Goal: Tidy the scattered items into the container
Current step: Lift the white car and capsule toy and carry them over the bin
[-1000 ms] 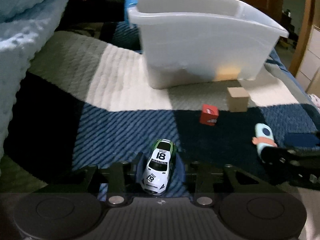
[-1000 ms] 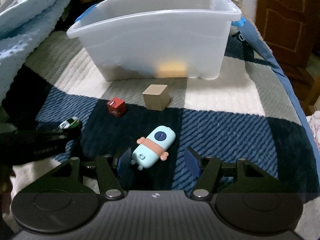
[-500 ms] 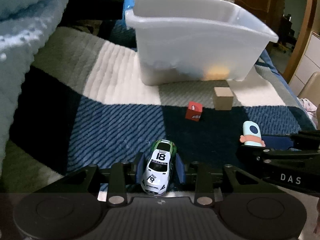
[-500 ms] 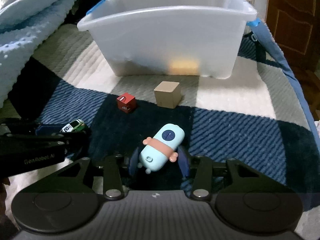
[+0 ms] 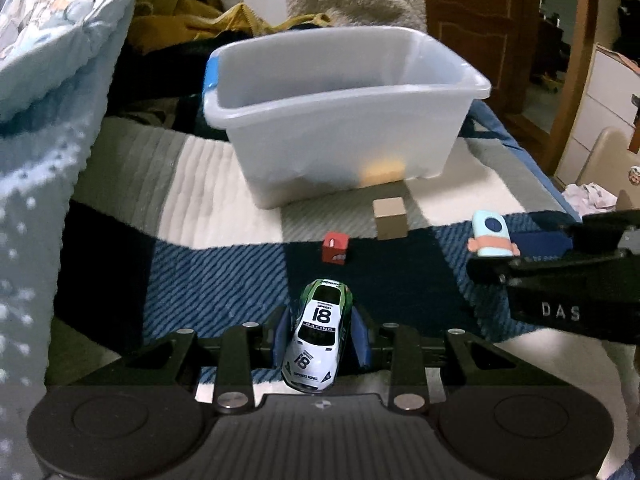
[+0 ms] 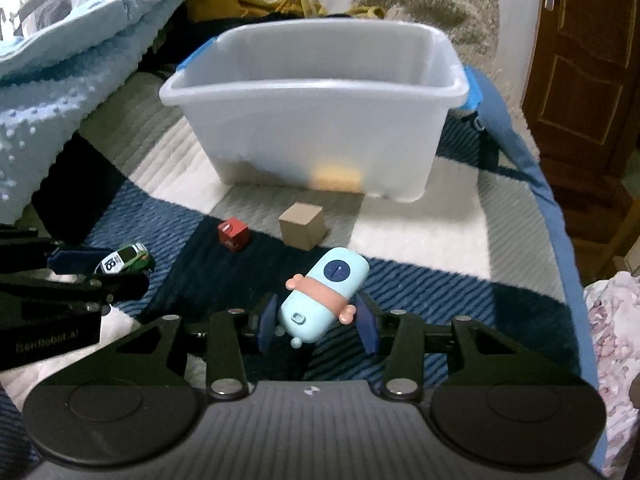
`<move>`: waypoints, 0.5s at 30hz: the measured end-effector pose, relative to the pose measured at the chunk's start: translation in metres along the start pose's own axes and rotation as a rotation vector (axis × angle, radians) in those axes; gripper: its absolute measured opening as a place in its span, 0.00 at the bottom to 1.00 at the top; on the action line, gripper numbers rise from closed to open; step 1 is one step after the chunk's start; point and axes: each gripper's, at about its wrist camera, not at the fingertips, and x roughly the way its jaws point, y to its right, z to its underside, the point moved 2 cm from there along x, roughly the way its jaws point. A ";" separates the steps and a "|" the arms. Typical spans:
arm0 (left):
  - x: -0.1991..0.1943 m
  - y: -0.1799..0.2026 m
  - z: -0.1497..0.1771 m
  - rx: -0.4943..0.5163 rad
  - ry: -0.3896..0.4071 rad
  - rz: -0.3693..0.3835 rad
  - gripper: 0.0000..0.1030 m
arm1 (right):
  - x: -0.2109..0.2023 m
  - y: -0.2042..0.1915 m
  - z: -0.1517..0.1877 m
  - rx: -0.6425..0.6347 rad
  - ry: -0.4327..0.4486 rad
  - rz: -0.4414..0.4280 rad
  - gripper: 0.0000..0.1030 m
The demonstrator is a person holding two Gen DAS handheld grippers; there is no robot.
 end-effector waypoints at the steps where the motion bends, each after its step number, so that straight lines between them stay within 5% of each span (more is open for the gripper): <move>1: -0.002 0.000 -0.003 -0.004 0.005 -0.001 0.35 | -0.003 0.001 -0.003 0.003 0.006 -0.005 0.45; 15: -0.029 0.003 -0.087 -0.014 0.152 -0.016 0.32 | -0.028 0.009 -0.060 -0.059 0.151 -0.003 0.45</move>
